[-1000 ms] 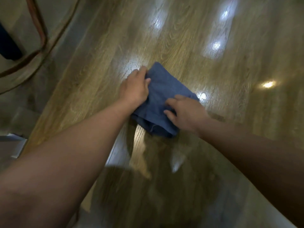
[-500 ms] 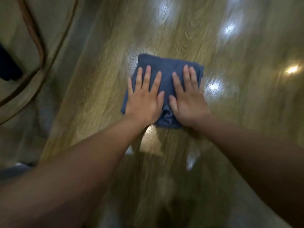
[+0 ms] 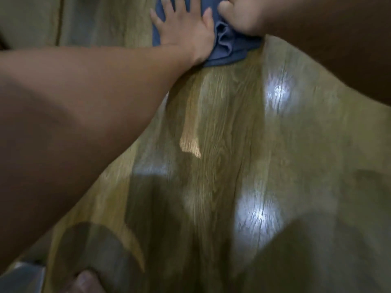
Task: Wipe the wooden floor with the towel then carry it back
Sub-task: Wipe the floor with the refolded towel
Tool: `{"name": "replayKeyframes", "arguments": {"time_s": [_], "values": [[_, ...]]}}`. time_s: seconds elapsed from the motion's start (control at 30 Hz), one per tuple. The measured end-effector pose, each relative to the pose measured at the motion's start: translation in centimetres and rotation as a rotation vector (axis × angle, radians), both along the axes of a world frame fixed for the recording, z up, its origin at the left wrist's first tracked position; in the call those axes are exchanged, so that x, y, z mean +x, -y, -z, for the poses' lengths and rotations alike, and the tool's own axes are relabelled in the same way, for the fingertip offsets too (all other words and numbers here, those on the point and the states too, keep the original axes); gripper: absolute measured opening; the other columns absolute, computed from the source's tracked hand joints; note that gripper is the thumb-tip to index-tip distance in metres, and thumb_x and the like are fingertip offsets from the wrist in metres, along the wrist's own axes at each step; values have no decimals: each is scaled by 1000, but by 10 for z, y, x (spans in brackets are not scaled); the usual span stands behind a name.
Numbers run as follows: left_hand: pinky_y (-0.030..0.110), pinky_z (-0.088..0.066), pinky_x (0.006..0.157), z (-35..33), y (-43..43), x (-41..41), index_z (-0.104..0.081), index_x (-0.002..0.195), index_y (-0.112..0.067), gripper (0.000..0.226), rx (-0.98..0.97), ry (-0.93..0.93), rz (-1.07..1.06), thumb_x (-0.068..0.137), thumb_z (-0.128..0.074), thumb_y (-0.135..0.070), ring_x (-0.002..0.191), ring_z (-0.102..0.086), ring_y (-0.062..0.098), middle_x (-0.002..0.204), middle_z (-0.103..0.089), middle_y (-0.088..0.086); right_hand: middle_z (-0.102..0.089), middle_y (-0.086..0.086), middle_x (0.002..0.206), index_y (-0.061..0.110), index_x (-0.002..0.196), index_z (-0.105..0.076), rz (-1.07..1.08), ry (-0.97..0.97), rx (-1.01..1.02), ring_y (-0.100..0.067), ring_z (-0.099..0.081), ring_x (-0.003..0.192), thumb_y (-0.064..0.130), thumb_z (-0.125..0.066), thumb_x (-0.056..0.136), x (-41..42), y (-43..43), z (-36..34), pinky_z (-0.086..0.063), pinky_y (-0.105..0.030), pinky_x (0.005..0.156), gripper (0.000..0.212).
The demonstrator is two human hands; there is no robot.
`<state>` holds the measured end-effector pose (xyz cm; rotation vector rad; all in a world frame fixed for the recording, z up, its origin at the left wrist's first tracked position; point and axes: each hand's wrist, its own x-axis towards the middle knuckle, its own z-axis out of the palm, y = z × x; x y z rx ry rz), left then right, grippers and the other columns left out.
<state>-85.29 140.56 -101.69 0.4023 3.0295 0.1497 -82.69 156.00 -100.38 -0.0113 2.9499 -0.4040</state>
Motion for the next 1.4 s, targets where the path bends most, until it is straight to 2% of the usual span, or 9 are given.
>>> {"name": "replayKeyframes", "arguments": {"time_s": [0.2, 0.4, 0.5, 0.77, 0.9, 1.1, 1.23, 1.33, 1.4], "values": [[60, -9, 119, -12, 18, 54, -13, 158, -23, 63, 35, 95, 56, 101, -20, -47, 152, -1, 35, 167, -4, 6, -6, -12, 168, 22, 158, -24, 135, -39, -135, -28, -3, 154, 31, -36, 94, 63, 32, -17, -10, -47, 124, 66], [57, -23, 116, -25, 82, 323, -23, 157, -18, 66, 107, 100, 110, 97, -32, -43, 151, -14, 32, 165, -15, 10, -23, -17, 162, 13, 152, -39, 195, -137, -204, -34, -18, 152, 27, -44, 78, 336, 97, -16, -29, -61, 114, 74], [62, -26, 112, -19, 95, 409, -19, 157, -17, 69, 46, 185, 150, 95, -36, -43, 151, -16, 34, 165, -14, 13, -27, -18, 160, 14, 150, -36, 103, -56, -124, -33, -21, 150, 26, -45, 75, 422, 98, -13, -42, -62, 105, 77], [67, -15, 114, -19, -1, 298, -12, 157, -15, 69, -2, 144, 102, 96, -19, -47, 150, -8, 42, 164, -8, 19, -33, -24, 156, 2, 145, -46, -47, -48, -73, -39, -26, 148, 28, -36, 80, 296, 0, -17, -15, -67, 118, 71], [66, -14, 115, -12, -60, 188, -14, 157, -16, 68, 3, 68, 143, 97, -22, -46, 150, -9, 42, 165, -10, 17, -17, -19, 164, 9, 155, -30, 38, -48, -1, -32, -11, 154, 27, -33, 87, 198, -58, -10, -4, -58, 122, 70], [60, -6, 119, -18, -94, 107, -7, 159, -17, 65, 2, 134, 192, 102, -19, -46, 151, 2, 40, 166, 1, 14, -4, -19, 166, 18, 159, -13, 97, 38, 72, -32, -3, 154, 24, -36, 102, 111, -92, -14, -7, -52, 124, 62], [56, -11, 120, -20, -77, 185, -12, 158, -15, 69, 25, 132, 198, 99, -27, -47, 151, -2, 39, 166, -3, 14, -6, -27, 163, 12, 158, -20, 1, 7, 0, -44, -4, 152, 24, -36, 93, 203, -86, -15, -8, -54, 124, 68], [56, -23, 115, -32, -48, 325, -19, 158, -18, 77, 114, 167, 293, 91, -40, -51, 149, -13, 40, 165, -10, 14, -18, -36, 156, 4, 152, -32, -133, -39, -16, -54, -14, 146, 21, -44, 92, 348, -91, -20, -16, -60, 120, 64], [59, -28, 111, -43, -19, 432, -25, 156, -20, 82, 143, 251, 405, 85, -49, -54, 148, -19, 40, 165, -13, 14, -19, -35, 157, 8, 154, -30, -175, -3, 7, -53, -14, 147, 36, -40, 99, 455, -88, -25, -21, -63, 117, 62]]}}
